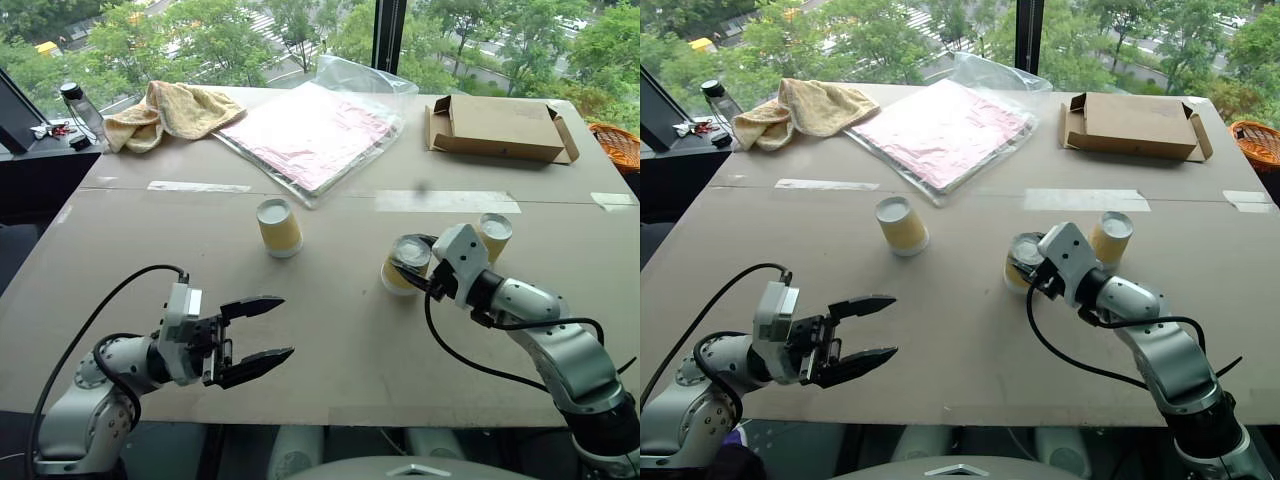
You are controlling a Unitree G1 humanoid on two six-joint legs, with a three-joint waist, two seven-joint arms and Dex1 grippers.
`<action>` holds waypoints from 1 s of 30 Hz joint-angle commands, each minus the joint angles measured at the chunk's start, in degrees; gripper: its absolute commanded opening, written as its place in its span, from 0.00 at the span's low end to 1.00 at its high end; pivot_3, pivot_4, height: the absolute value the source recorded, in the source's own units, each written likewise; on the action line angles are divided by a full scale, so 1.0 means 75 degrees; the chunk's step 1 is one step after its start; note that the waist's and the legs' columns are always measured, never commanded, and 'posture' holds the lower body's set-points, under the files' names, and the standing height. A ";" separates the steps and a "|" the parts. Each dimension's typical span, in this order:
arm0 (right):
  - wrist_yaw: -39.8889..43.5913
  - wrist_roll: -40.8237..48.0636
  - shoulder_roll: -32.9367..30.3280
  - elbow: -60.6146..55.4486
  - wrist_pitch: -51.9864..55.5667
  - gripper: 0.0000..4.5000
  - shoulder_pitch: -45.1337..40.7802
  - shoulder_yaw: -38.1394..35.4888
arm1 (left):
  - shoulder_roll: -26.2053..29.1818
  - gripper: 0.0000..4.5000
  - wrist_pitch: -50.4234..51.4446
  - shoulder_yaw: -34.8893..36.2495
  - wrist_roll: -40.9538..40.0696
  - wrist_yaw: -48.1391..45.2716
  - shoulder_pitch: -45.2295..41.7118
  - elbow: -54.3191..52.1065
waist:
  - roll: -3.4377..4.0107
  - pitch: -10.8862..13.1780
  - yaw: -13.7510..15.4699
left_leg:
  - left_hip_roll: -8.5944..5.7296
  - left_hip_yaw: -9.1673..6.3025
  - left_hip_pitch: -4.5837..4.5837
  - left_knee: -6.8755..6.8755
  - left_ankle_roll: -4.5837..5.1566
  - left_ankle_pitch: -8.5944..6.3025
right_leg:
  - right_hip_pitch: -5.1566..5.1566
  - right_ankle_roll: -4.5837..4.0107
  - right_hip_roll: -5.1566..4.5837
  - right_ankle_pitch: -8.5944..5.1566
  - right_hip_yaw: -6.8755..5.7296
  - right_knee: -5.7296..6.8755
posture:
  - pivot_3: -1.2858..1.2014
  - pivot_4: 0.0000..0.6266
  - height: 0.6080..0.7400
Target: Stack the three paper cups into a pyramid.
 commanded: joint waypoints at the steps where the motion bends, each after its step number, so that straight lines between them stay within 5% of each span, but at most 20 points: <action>1: 0.0056 -0.0180 0.0030 0.0141 -0.0186 0.47 -0.0301 -0.0068 | -0.0040 1.00 -0.0128 0.0228 -0.0171 0.0019 0.0093 -0.0279 | 0.0001 0.0000 -0.0003 | 0.0000 0.0000 0.0000 0.0000 0.0000 0.0000 | 0.0000 0.0000 0.0000 0.0000 0.0000 0.0000 | 0.52 0.24 1.00; 7: 0.0296 -0.0187 0.0072 0.0571 -0.0038 0.47 -0.0511 -0.0037 | -0.0056 1.00 -0.0107 0.0291 -0.0208 0.0062 0.0077 -0.0261 | 0.0002 0.0001 -0.0002 | 0.0000 0.0000 -0.0001 0.0000 0.0000 0.0000 | 0.0000 0.0000 0.0000 0.0000 0.0000 0.0000 | 0.52 0.24 1.00; 12: 0.0513 -0.0087 0.0047 0.0383 -0.0229 0.99 -0.0416 -0.0245 | -0.0108 1.00 -0.0022 0.0420 -0.0284 0.0274 -0.0062 -0.0051 | 0.0004 0.0002 -0.0001 | 0.0000 -0.0001 -0.0001 0.0000 0.0000 0.0000 | 0.0000 0.0000 0.0001 0.0000 0.0000 0.0001 | 0.52 0.24 1.00; 20: 0.1205 0.1779 -0.0074 -0.1257 -0.0598 0.99 0.0429 -0.2038 | -0.0348 1.00 0.0101 0.0890 0.0185 0.1783 -0.1153 0.1371 | 0.0005 0.0005 0.0044 | -0.0001 -0.0006 -0.0002 0.0001 0.0000 0.0000 | 0.0003 0.0027 0.0001 0.0015 -0.0005 0.0001 | 0.52 0.24 1.00; 30: 0.2186 0.3585 -0.0906 -0.2634 -0.0737 0.99 0.2172 -0.3355 | 0.0152 1.00 0.0122 0.0131 0.1299 0.1881 -0.3978 0.3804 | -0.0007 0.0007 0.0035 | -0.0001 -0.0013 0.0000 0.0002 0.0000 0.0000 | 0.0010 0.0029 0.0006 0.0016 -0.0011 0.0004 | 0.52 0.24 1.00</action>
